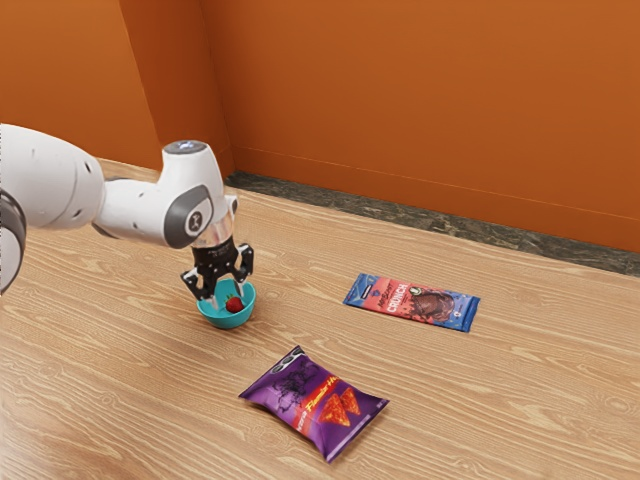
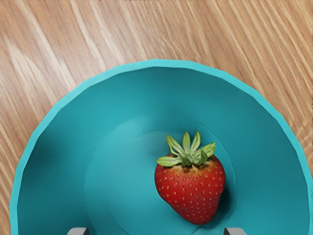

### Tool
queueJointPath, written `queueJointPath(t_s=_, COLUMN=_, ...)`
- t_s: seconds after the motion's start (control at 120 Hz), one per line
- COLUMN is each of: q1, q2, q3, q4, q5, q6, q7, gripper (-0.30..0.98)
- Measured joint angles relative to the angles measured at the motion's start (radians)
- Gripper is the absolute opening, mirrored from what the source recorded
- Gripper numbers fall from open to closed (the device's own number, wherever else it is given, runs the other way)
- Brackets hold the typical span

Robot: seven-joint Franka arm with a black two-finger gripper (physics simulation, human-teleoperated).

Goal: Take strawberry from the bowl

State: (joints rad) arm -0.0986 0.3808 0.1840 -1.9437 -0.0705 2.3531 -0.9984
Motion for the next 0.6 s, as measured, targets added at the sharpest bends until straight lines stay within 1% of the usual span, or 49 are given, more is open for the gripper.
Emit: queueJointPath(t_s=0.6, q1=0.011, q2=0.051, q3=0.0, q4=0.031, q5=0.002, q6=0.019, q7=-0.021, gripper=0.32)
